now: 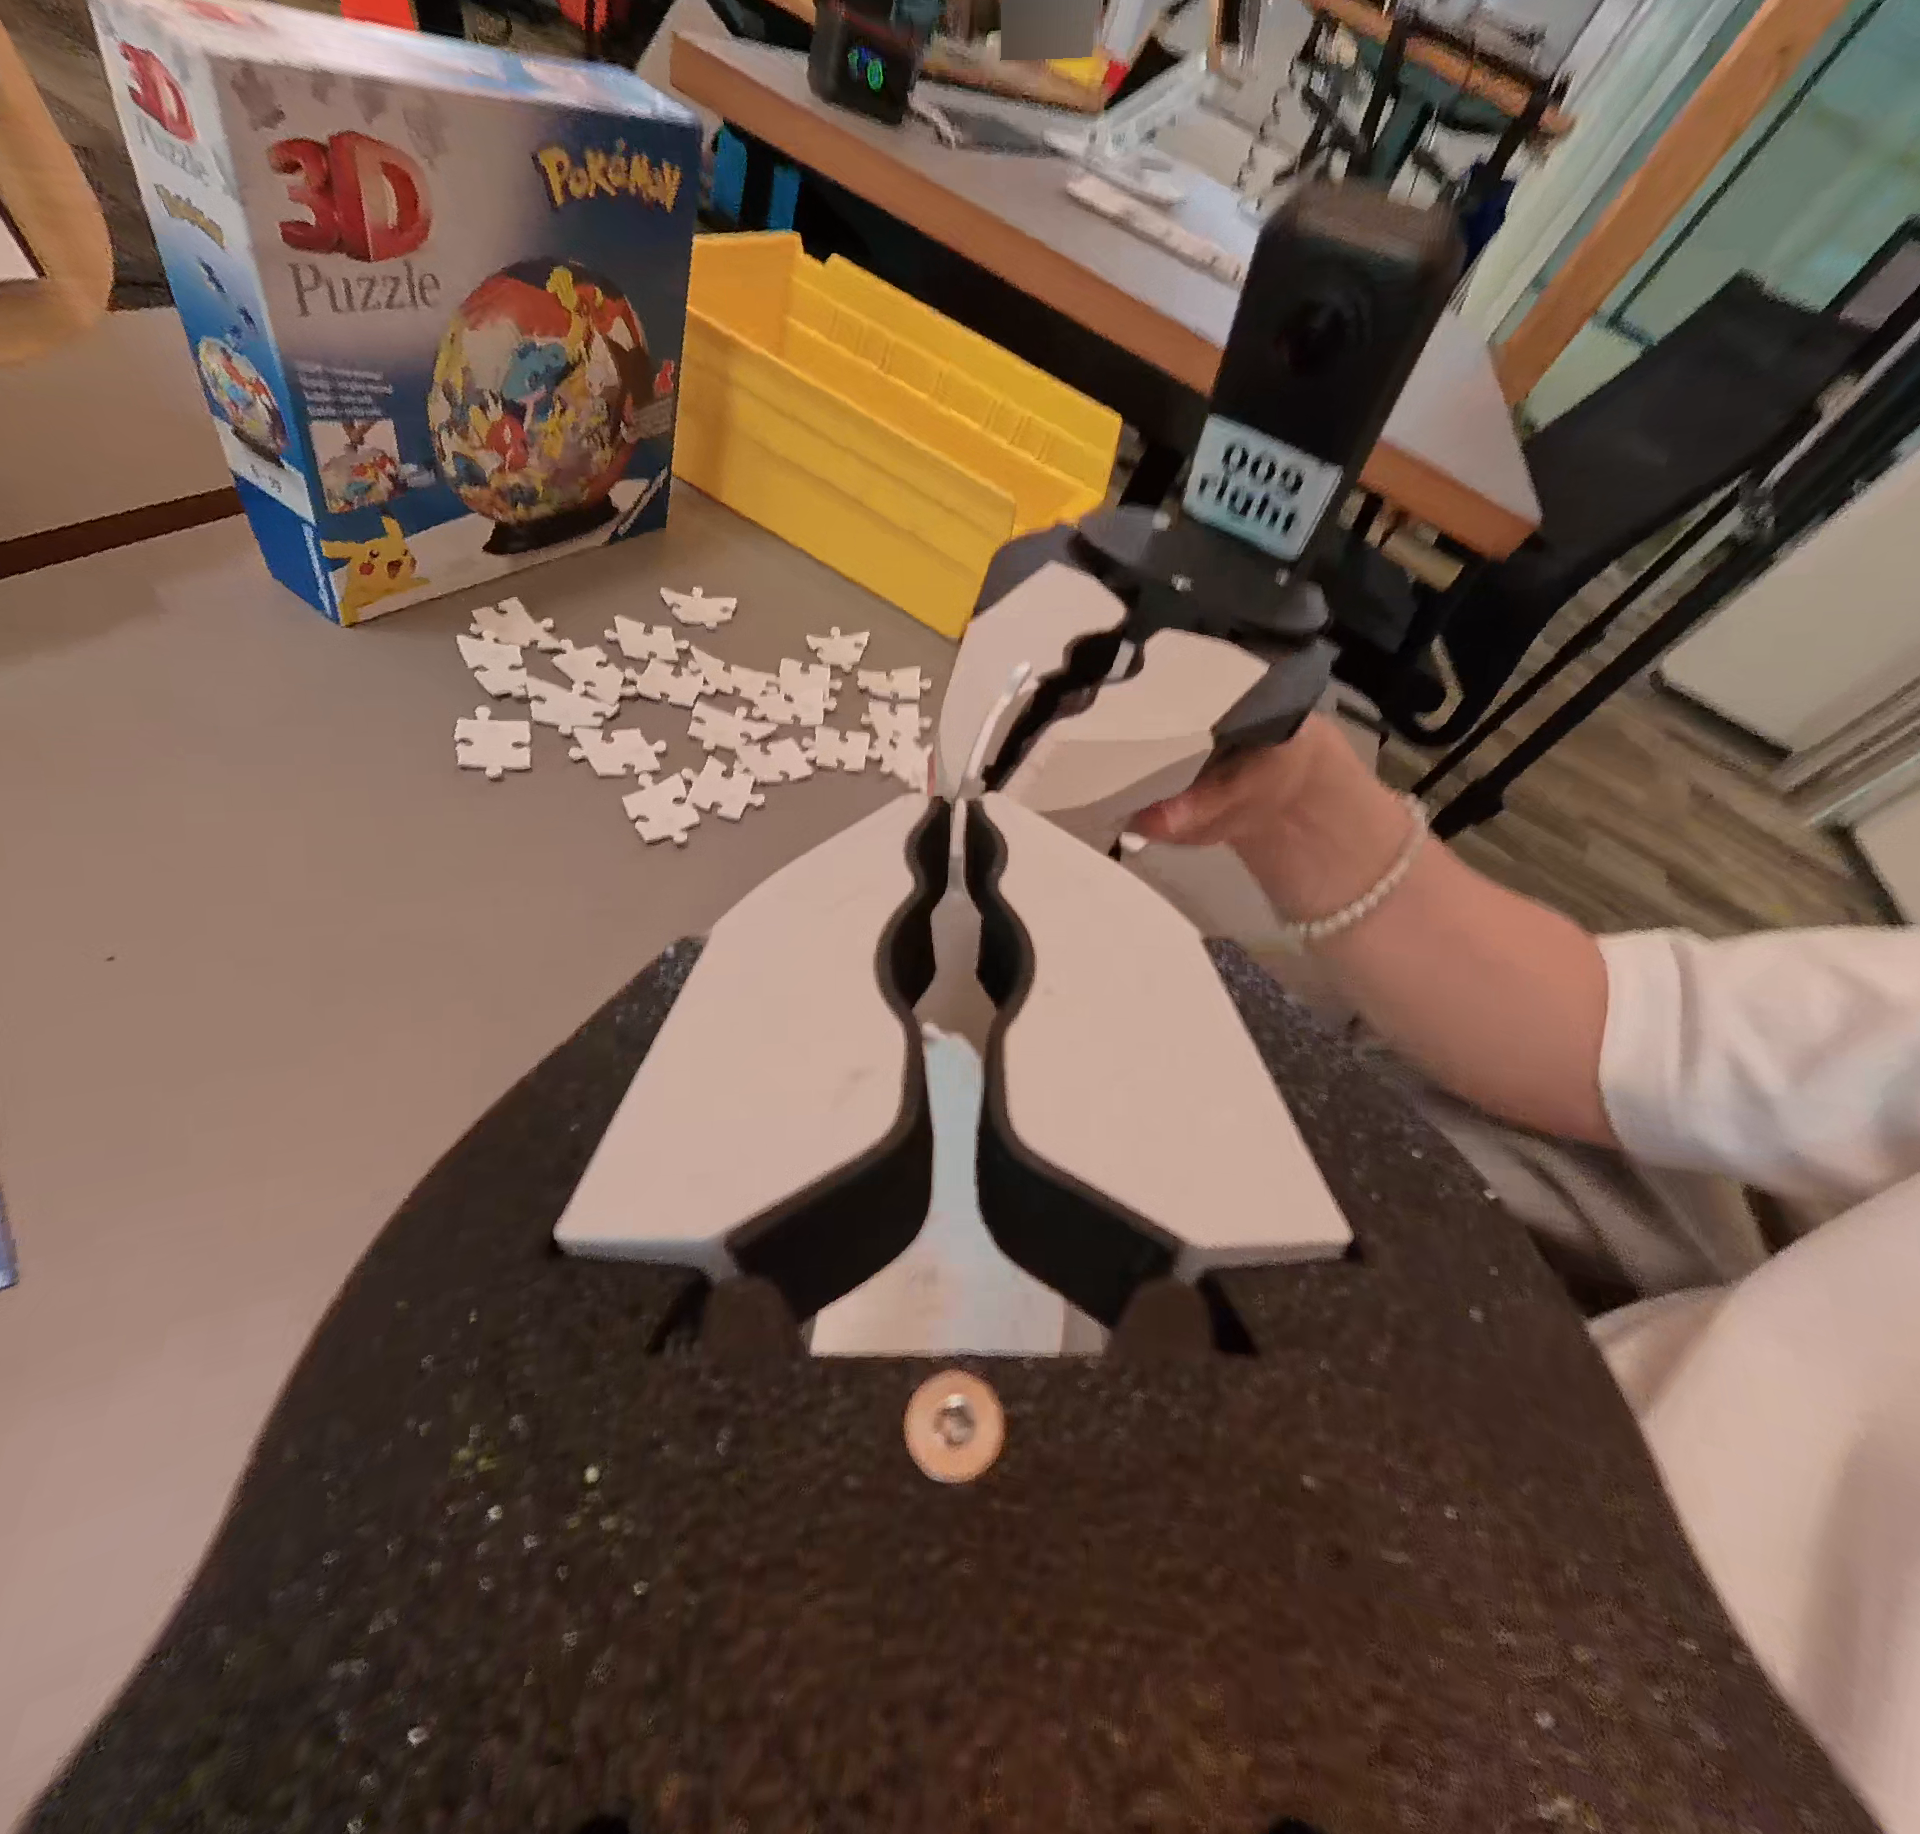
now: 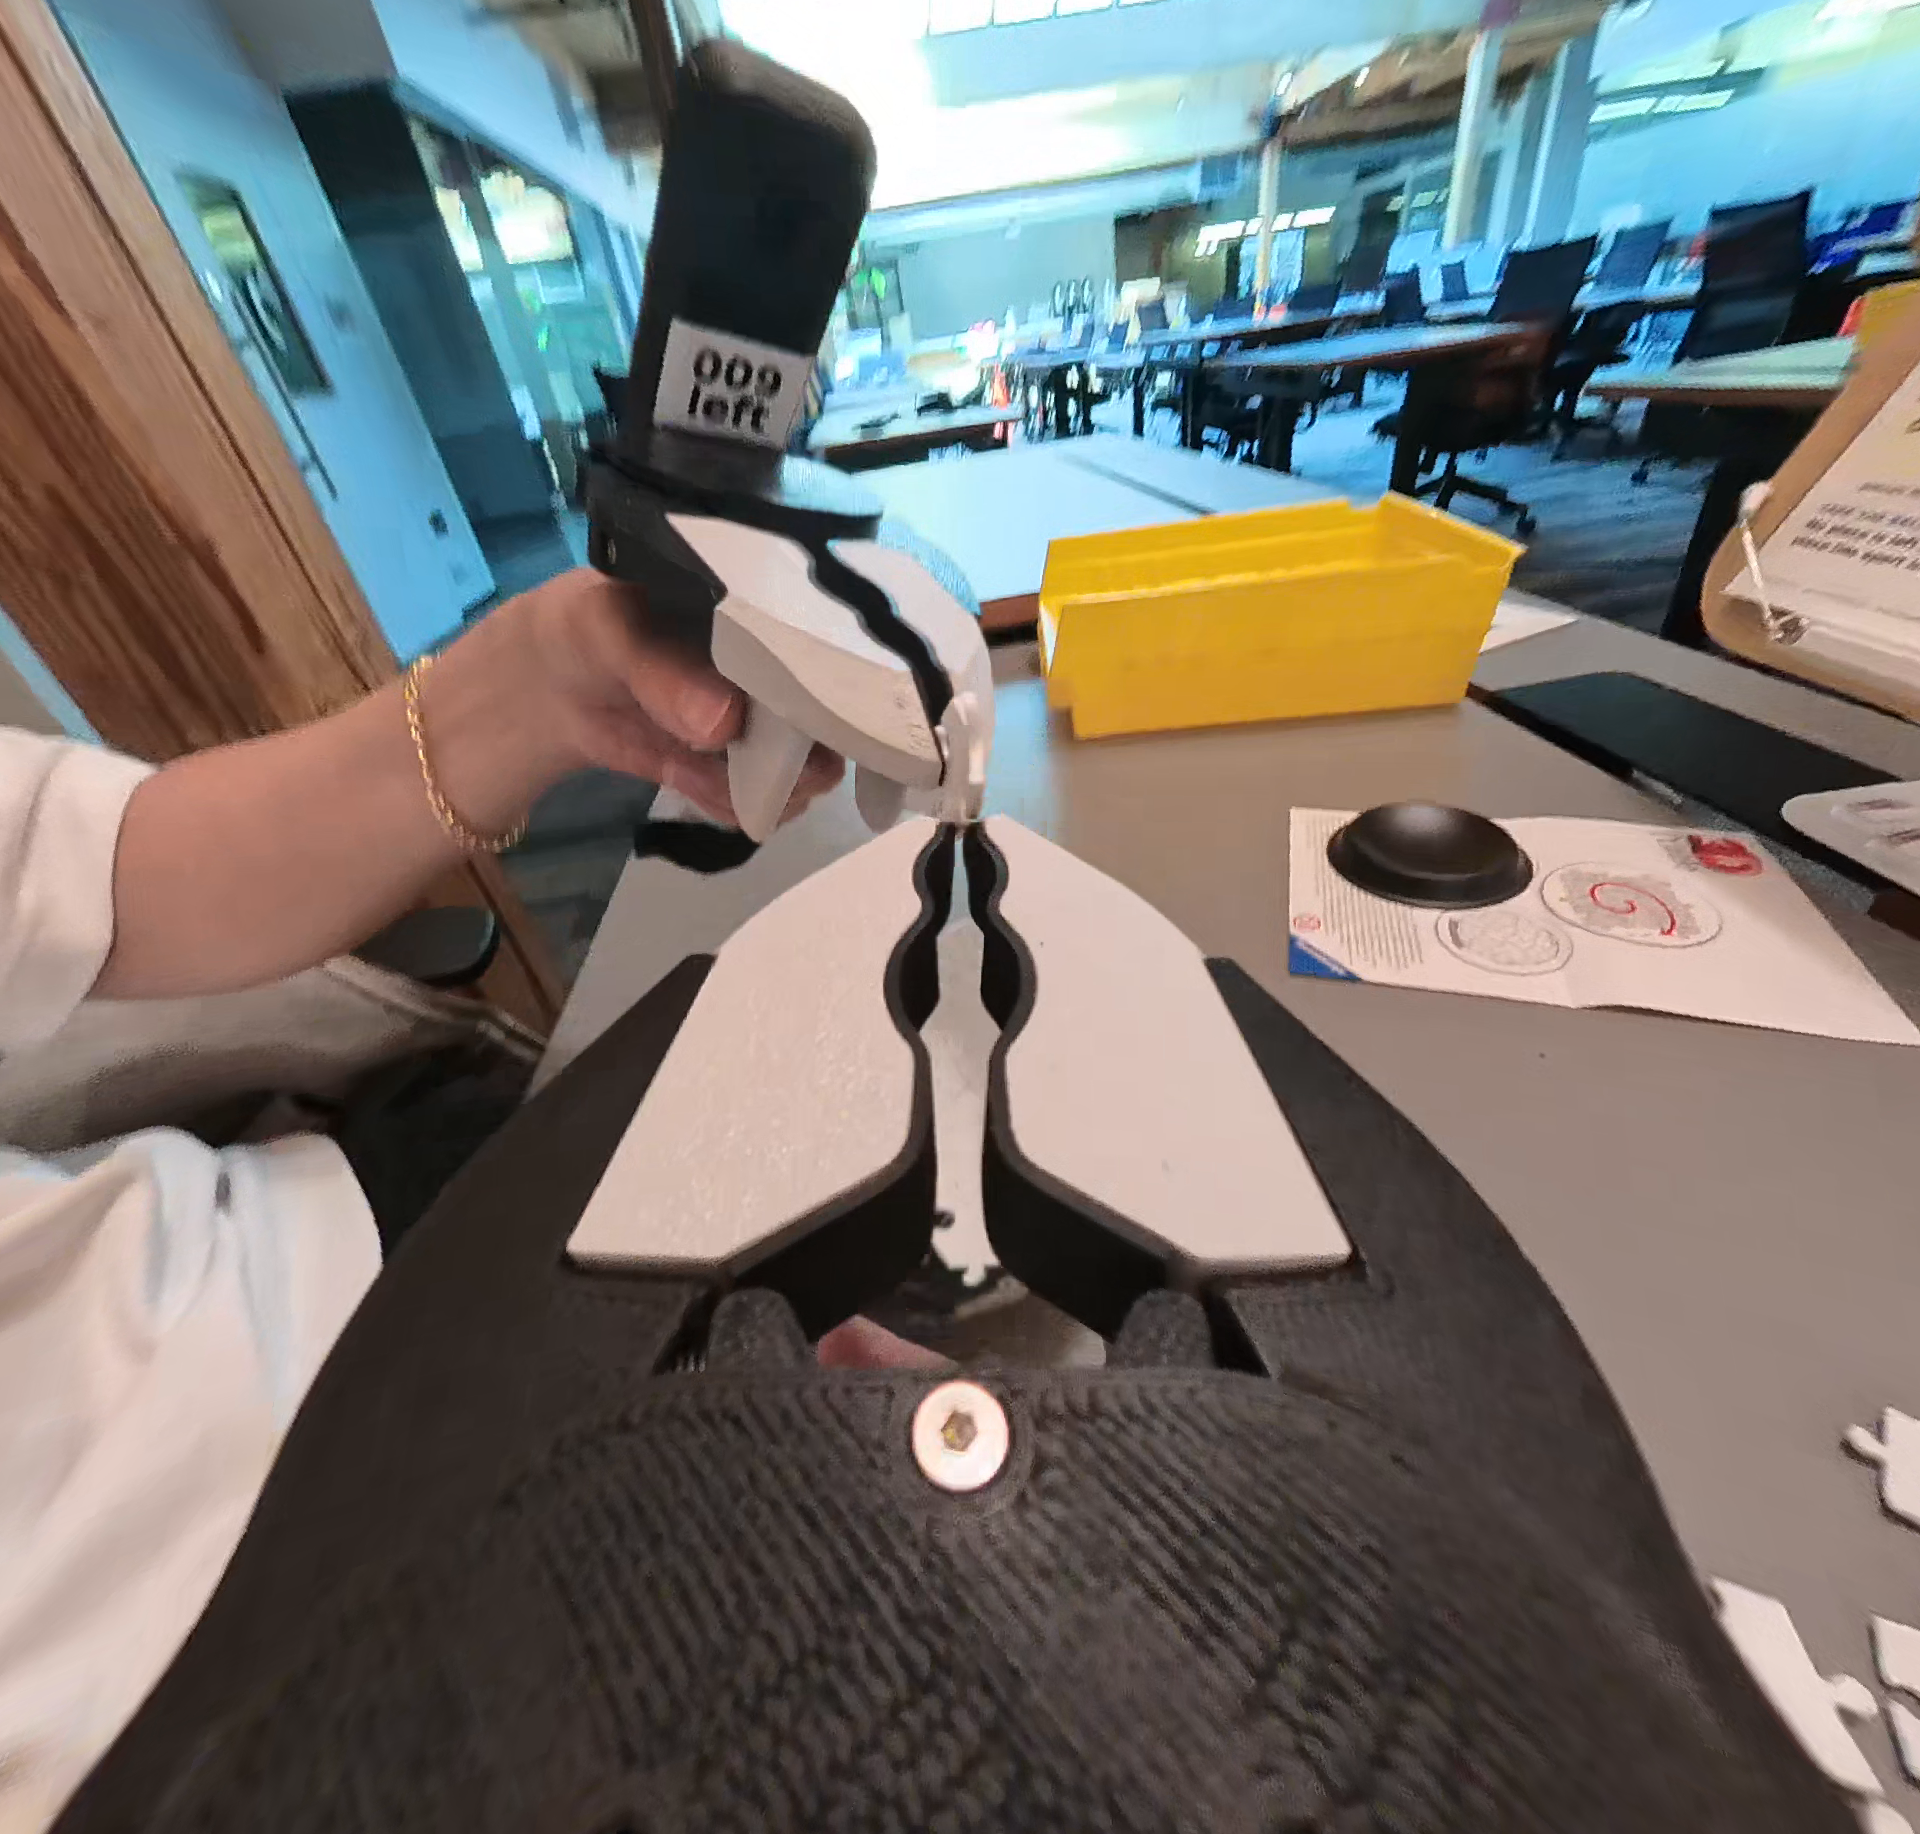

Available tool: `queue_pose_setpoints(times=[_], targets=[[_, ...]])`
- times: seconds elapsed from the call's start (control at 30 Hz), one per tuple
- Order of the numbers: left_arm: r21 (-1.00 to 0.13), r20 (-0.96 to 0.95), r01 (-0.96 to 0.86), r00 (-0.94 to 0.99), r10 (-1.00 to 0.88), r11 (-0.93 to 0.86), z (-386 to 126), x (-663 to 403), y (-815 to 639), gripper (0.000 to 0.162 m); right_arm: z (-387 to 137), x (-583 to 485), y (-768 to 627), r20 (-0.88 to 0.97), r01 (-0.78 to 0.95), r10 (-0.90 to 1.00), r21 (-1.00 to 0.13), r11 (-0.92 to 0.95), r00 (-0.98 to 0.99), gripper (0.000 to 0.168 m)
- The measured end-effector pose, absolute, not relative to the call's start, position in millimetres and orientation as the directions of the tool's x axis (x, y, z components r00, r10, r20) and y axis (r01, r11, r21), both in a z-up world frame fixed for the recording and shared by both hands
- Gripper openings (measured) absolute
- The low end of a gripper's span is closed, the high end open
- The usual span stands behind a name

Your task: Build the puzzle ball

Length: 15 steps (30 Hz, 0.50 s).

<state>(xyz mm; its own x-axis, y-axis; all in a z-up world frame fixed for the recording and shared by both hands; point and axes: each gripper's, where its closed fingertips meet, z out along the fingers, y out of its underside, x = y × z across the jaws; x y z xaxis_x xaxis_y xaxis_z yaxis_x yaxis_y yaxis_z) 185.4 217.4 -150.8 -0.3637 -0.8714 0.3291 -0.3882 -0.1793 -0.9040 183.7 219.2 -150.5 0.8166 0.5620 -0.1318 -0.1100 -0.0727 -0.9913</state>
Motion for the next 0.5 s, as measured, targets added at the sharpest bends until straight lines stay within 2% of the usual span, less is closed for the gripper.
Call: queue_pose_setpoints(times=[0.13,0.27,0.5], targets=[[-0.885,0.197,-0.466,-0.361,-0.912,-0.007,-177,180,217,0.012,-170,181,216,-0.060,0.043,0.564,-0.985,-0.168,0.824,0.002],[-0.849,0.058,-0.517,-0.305,-0.951,0.114,-190,177,234,0.025,-185,188,213,-0.038,0.126,0.527,-0.954,-0.270,0.849,0.002],[-0.825,0.008,-0.514,-0.424,-0.906,0.233,-192,177,219,0.020,-213,199,210,0.086,0.313,0.483,-0.855,-0.412,0.871,0.002]])
